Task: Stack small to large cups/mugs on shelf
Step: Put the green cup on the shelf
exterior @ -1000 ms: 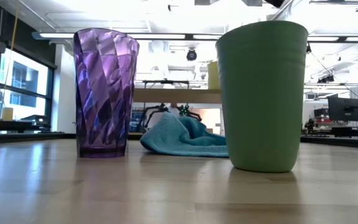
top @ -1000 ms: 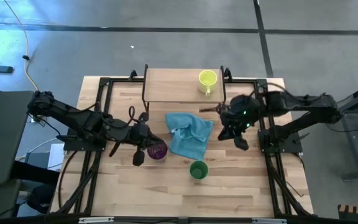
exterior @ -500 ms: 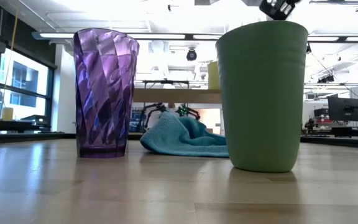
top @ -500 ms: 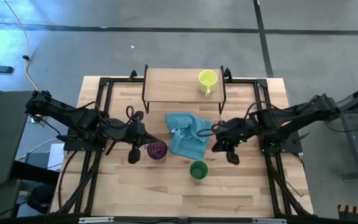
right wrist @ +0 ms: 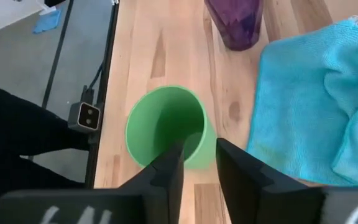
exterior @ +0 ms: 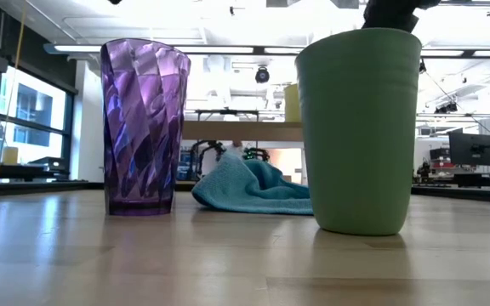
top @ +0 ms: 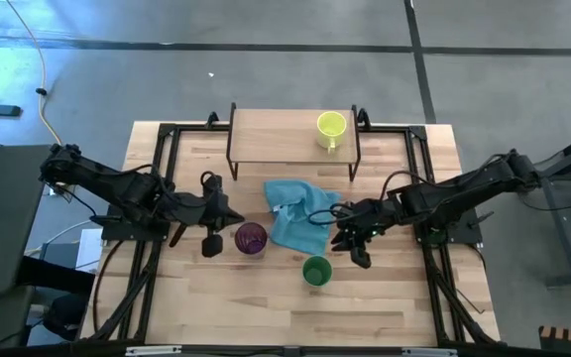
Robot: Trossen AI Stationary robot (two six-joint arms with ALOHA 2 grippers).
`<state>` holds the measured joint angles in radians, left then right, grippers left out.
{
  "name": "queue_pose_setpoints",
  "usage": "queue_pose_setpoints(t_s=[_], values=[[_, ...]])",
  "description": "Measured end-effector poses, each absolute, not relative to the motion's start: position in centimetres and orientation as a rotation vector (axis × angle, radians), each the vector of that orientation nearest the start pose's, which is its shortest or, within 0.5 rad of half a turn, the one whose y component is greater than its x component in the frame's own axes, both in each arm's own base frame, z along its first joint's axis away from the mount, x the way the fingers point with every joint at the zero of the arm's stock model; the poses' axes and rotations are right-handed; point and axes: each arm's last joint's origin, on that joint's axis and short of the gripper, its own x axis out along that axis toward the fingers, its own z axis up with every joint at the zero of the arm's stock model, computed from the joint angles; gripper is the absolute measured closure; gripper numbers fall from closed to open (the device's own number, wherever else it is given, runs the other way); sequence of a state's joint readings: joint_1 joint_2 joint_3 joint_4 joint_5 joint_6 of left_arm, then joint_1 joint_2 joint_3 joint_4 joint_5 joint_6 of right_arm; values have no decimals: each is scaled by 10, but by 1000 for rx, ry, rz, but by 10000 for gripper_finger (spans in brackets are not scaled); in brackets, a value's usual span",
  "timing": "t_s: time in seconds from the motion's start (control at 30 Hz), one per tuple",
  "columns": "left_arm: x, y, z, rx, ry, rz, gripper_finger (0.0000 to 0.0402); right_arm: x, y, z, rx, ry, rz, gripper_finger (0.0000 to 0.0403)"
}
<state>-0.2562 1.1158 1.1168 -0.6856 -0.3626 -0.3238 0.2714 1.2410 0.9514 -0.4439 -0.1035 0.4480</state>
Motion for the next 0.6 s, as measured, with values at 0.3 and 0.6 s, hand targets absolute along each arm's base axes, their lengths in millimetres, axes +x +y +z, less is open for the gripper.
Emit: queue_pose_setpoints(t_s=[0.3,0.6], values=[[204,-43,340,-159,681,257,401,266,85,262,341,859,221,301],[198,-41,340,-167,700,270,401,277,99,243,355,905,196,301]])
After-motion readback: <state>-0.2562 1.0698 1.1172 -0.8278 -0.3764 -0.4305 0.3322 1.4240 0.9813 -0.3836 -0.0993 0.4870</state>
